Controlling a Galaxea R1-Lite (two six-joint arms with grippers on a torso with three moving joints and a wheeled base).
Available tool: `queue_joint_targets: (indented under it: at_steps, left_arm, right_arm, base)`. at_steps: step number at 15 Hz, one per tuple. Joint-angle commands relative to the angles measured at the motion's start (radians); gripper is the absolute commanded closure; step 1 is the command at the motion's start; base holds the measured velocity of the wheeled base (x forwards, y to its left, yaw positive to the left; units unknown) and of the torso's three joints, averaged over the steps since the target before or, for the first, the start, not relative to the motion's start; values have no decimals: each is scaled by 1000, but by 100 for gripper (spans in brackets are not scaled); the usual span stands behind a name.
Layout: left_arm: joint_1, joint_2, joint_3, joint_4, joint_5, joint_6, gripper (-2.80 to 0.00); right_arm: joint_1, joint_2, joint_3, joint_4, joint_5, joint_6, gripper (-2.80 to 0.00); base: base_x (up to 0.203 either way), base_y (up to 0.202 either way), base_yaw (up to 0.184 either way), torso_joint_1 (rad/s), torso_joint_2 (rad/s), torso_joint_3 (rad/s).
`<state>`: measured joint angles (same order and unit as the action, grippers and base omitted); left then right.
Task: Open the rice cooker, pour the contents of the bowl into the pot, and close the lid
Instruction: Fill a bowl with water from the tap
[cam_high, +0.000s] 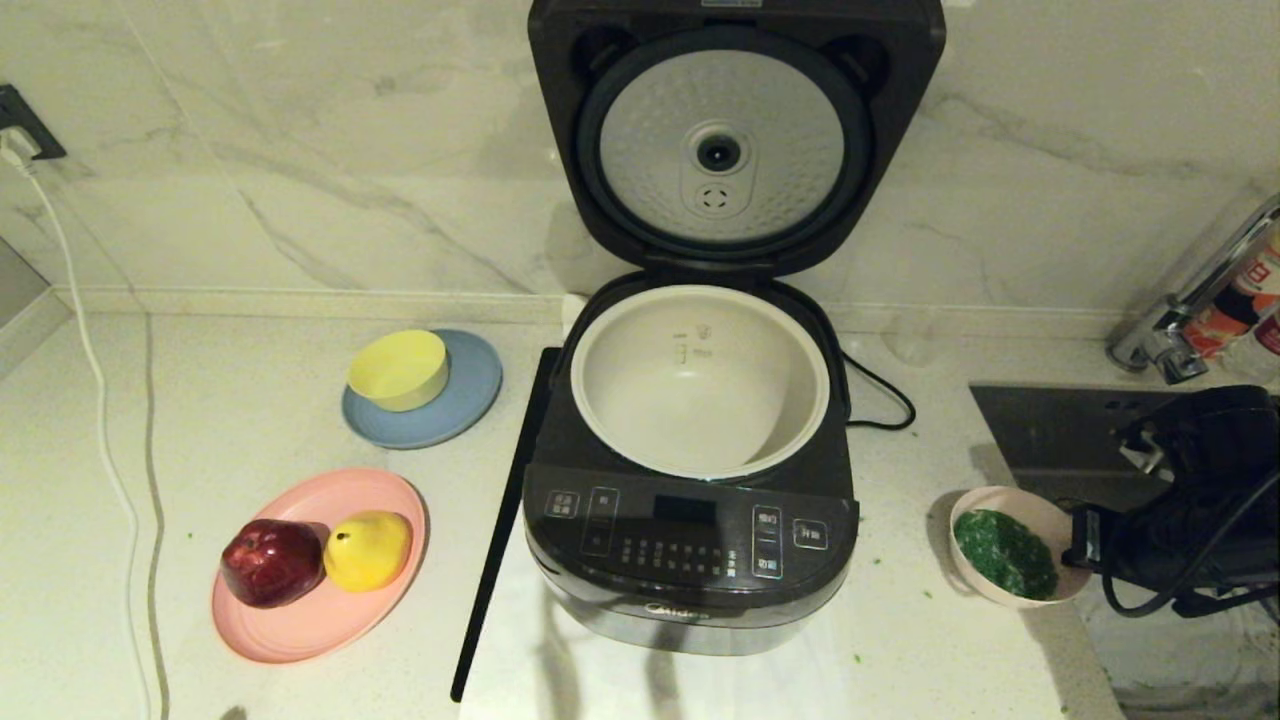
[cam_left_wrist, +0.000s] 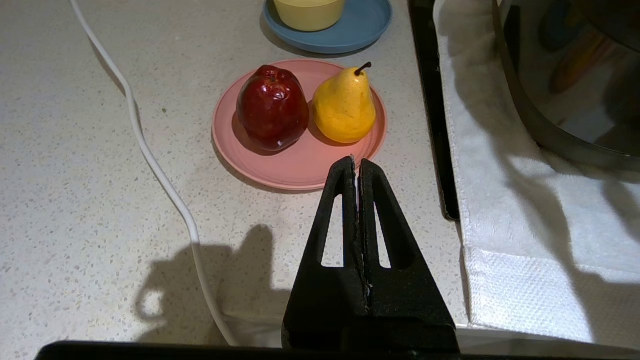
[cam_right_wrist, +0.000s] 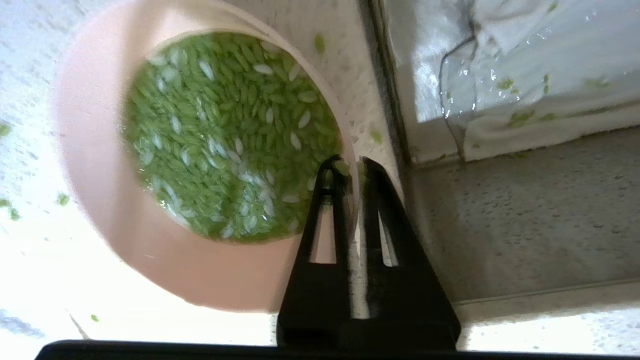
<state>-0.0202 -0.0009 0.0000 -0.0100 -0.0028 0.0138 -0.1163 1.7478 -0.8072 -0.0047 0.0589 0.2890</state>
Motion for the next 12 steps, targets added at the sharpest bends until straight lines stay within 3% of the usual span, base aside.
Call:
queue_joint_targets:
  at_steps: [1, 12]
  left_arm:
    - [0, -1, 8, -1, 0, 0, 0]
    - [0, -1, 8, -1, 0, 0, 0]
  right_arm:
    - [6, 24, 3, 0, -2, 1, -280]
    - [5, 62, 5, 0, -3, 4, -280]
  base:
    - [0, 0, 0, 0, 0, 0]
    - [0, 0, 0, 0, 0, 0]
